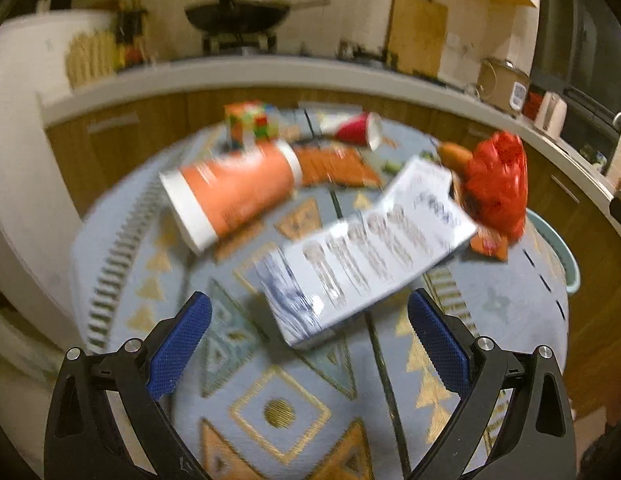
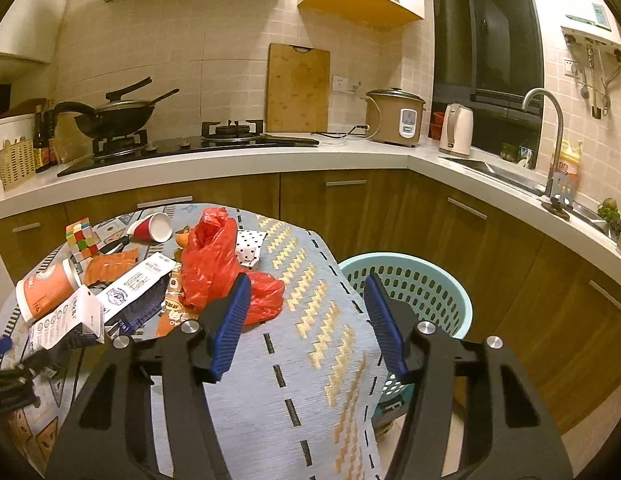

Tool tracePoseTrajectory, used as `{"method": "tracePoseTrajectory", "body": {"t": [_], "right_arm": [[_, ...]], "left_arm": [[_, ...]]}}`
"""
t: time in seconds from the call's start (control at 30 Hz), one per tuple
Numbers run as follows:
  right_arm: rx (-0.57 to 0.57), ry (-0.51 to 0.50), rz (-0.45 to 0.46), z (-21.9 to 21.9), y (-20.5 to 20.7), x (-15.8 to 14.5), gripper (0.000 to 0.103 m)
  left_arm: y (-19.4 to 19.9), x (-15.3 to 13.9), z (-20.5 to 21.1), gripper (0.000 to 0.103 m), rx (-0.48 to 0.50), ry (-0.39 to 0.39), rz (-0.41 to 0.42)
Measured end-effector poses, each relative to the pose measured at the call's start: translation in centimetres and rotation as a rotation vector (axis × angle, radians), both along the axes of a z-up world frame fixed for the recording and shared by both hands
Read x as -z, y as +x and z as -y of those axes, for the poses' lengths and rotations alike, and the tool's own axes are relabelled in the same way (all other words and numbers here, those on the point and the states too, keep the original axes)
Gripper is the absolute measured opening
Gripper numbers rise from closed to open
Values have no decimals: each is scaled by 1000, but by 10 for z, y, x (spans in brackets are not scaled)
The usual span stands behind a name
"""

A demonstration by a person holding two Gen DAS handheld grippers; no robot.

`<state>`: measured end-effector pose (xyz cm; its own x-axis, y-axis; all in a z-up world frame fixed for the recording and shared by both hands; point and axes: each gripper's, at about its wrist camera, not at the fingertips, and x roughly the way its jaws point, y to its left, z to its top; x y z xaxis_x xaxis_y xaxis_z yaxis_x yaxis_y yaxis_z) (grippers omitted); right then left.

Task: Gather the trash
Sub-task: 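Grasp the blue-and-white milk carton with the left tool while the right tool grasps the red plastic bag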

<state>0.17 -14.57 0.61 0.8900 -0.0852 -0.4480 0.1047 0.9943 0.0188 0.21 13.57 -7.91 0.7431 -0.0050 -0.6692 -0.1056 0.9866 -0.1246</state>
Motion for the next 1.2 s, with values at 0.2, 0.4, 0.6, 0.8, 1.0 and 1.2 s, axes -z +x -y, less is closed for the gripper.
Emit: {"method": "tracePoseTrajectory", "body": {"t": [0.2,0.4,0.6,0.8,1.0,1.2], "right_arm": [[11,9,-8,4,2,1,55],[11,6,-13,4,3,3,55],[-24,19,-24,5,5,7,55],[-47,17,-45,-3,9,13,55],[-58,19,-63,-4,13,17,55],[-130,37,-91,-5,19,23,55]], "left_arm": [[-5,0,25,92,145,-66,4],[-14,-10,64,92,331,-94,48],[-20,-26,72,93,365,49,111],[9,-12,55,93,423,134,37],[25,0,57,92,471,153,13],[36,7,69,59,533,186,-62]]}}
